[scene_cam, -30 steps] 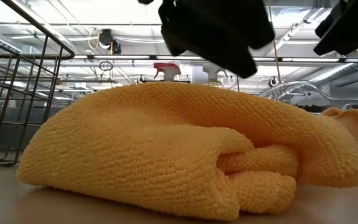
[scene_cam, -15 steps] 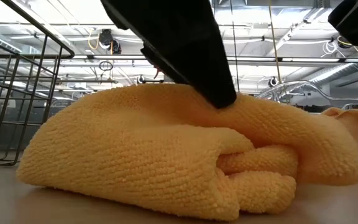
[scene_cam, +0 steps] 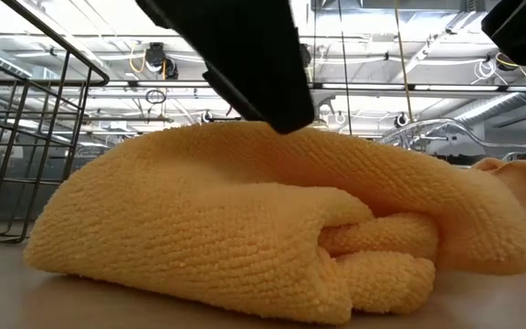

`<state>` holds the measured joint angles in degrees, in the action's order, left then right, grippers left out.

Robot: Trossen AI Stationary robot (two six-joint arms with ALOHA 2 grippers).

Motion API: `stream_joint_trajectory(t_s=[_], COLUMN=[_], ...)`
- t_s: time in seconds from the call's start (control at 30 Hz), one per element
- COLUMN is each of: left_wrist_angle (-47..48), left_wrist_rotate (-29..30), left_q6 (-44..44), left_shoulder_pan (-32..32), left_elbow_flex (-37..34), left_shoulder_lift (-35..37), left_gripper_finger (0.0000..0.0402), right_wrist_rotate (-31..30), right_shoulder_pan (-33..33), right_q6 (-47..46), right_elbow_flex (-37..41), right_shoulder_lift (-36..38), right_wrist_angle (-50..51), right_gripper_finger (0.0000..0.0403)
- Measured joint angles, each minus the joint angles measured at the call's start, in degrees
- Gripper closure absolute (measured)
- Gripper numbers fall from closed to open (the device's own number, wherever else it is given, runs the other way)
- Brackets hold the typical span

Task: Sort microfiber towel by color & place in baskets
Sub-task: Put the orange microfiber towel into the transparent bin

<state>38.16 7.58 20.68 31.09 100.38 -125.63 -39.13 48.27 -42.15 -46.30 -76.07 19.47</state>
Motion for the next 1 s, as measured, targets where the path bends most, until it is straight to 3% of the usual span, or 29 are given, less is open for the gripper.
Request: stream_joint_trajectory(t_s=[0.17, 0.37, 1.0], left_wrist_angle=[1.1, 1.3, -1.0], left_wrist_rotate=[-1.6, -1.6, -2.8], left_q6=[-0.1, -0.1, -0.5], left_shoulder_pan=[0.0, -0.3, -2.4], left_elbow_flex=[0.0, -0.1, -0.1], left_shoulder_lift=[-2.2, -3.0, -4.8], left_gripper_finger=[0.0079, 0.0129, 0.0374], right_wrist_rotate=[-0.1, -0.2, -0.2], right_shoulder_pan=[0.0, 0.0, 0.0], right_q6=[0.6, 1.5, 2.7], right_elbow_flex=[0.0, 0.0, 0.0], right_shoulder_lift=[0.0, 0.0, 0.0], right_wrist_angle=[0.0, -0.1, -1.1], right_gripper_finger=[0.0403, 0.0403, 0.0403])
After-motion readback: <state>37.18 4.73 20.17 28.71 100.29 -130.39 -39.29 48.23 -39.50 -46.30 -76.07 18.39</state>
